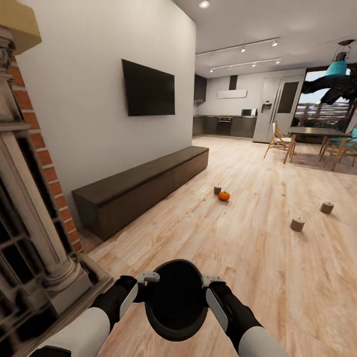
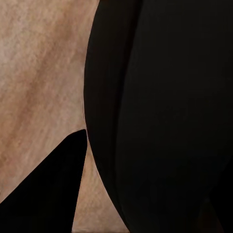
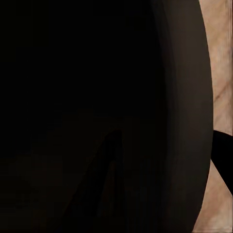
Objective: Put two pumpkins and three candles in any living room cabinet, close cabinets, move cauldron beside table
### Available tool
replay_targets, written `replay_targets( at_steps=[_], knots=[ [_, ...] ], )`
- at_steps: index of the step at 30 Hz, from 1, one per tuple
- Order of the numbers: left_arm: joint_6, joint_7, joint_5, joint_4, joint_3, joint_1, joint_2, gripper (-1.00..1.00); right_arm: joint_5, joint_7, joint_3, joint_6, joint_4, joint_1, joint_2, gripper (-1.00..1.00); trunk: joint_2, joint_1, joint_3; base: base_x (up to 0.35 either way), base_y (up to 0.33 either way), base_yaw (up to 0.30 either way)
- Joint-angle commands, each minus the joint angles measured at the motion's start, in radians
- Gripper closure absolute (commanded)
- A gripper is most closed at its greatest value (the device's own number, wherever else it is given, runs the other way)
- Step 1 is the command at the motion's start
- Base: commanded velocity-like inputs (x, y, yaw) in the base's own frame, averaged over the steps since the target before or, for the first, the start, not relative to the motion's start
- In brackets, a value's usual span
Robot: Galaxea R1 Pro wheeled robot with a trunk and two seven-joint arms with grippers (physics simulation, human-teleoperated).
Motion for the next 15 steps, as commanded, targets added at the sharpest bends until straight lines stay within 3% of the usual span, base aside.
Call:
replay_targets(
  at_steps=[1, 6, 15],
  knots=[
    [0.006, 0.002, 0.037, -0.003, -0.013, 0.0, 0.002, 1.0, -0.018, -0.01, 0.004, 0.001, -0.001, -0.001, 0.0, 1.0, -0.001, -0.001, 0.0, -0.293, 0.112, -0.266],
    [0.006, 0.002, 0.037, -0.003, -0.013, 0.0, 0.002, 1.0, -0.018, -0.01, 0.004, 0.001, -0.001, -0.001, 0.0, 1.0, -0.001, -0.001, 0.004, -0.229, 0.063, -0.267],
    [0.006, 0.002, 0.037, -0.003, -0.013, 0.0, 0.002, 1.0, -0.018, -0.01, 0.004, 0.002, -0.001, -0.001, 0.0, 1.0, -0.001, -0.001, 0.012, -0.037, 0.009, -0.267]
  ],
)
